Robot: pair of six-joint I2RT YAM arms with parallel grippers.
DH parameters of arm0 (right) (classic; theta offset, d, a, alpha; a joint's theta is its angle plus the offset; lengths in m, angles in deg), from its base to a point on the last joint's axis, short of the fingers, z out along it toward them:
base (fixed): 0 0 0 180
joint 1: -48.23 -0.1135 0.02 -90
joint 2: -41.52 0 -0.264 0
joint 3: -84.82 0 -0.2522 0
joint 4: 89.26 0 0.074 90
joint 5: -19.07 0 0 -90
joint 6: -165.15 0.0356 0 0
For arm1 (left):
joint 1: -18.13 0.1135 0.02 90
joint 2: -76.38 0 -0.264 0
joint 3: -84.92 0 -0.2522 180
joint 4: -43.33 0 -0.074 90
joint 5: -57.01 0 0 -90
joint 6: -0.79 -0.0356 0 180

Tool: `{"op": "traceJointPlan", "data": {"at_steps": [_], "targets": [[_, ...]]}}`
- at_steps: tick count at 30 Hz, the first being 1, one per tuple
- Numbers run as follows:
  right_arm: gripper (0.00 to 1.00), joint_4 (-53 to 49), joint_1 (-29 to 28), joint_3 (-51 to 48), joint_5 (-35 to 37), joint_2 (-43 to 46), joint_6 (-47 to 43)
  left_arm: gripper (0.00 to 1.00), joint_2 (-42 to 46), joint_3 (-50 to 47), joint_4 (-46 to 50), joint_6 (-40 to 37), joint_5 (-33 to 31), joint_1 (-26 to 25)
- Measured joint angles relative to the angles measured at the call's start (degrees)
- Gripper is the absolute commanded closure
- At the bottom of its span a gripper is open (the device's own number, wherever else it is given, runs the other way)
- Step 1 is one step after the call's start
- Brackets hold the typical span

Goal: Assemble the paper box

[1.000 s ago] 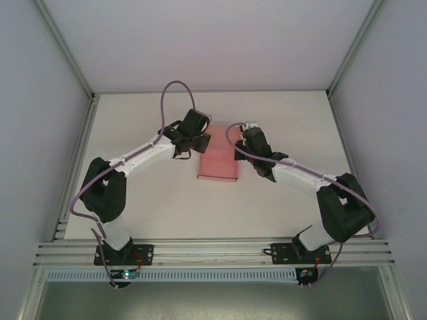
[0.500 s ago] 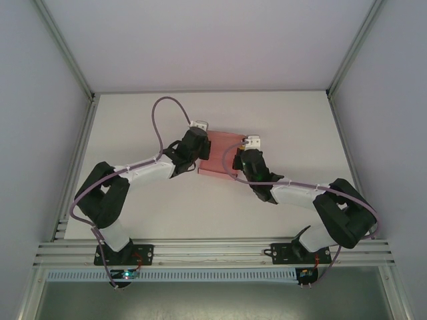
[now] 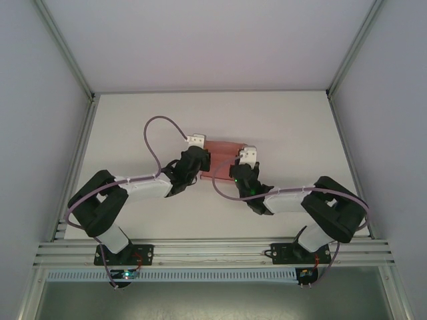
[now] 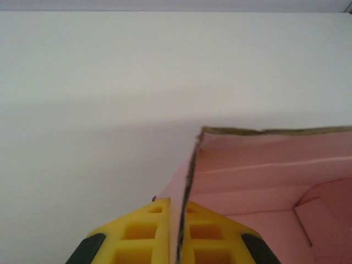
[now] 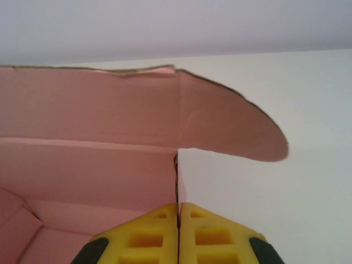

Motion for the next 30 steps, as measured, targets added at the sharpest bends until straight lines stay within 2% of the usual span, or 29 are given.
{"op": "traceJointPlan", "data": {"at_steps": [8, 11, 14, 18, 20, 21, 22, 23, 26, 28, 29, 30], "targets": [[0.94, 7.1, -4.2, -4.8, 5.5, -1.3, 0.7, 1.00, 2.5, -7.2, -5.2, 1.5, -3.0, -4.0], [0.94, 7.6, -5.0, -5.9, 5.7, -0.6, 0.7, 0.89, 3.6, -8.7, -6.0, 1.7, -3.2, -4.8], [0.94, 7.9, -5.7, -6.6, 6.5, -0.3, 0.4, 0.85, 3.7, -9.0, -5.4, 2.2, -2.6, -5.4], [0.95, 7.3, -6.1, -7.0, 7.4, 0.4, 0.2, 0.85, 3.7, -8.1, 0.2, 3.2, -1.3, -6.2], [0.95, 6.8, -6.2, -7.0, 7.7, 0.6, 0.1, 0.75, 4.0, -6.0, 4.9, 4.0, -1.2, -6.4], [0.95, 6.5, -6.4, -7.0, 8.0, 0.6, 0.0, 0.64, 4.2, -5.1, 7.3, 4.5, -1.0, -6.6], [0.95, 6.3, -6.6, -7.0, 8.3, 0.6, -0.1, 0.58, 4.6, -4.7, 9.0, 4.9, -0.8, -6.8], [0.96, 6.2, -6.8, -7.0, 8.7, 0.6, -0.3, 0.55, 5.3, -4.4, 10.8, 5.5, -0.5, -7.0], [0.96, 5.7, -7.0, -7.0, 9.6, 0.7, -0.7, 0.40, 7.7, -4.4, 16.1, 6.7, 0.2, -7.7], [0.96, 5.3, -7.1, -7.0, 10.3, 0.7, -0.7, 0.22, 9.6, -4.4, 19.9, 7.2, 0.4, -8.0], [0.96, 5.2, -7.2, -7.0, 10.4, 0.7, -0.7, 0.06, 10.6, -4.3, 22.0, 7.5, 0.3, -8.2], [0.96, 5.1, -7.2, -7.0, 10.6, 0.7, -0.7, 0.00, 11.6, -4.1, 24.0, 7.8, 0.1, -8.4]]}}
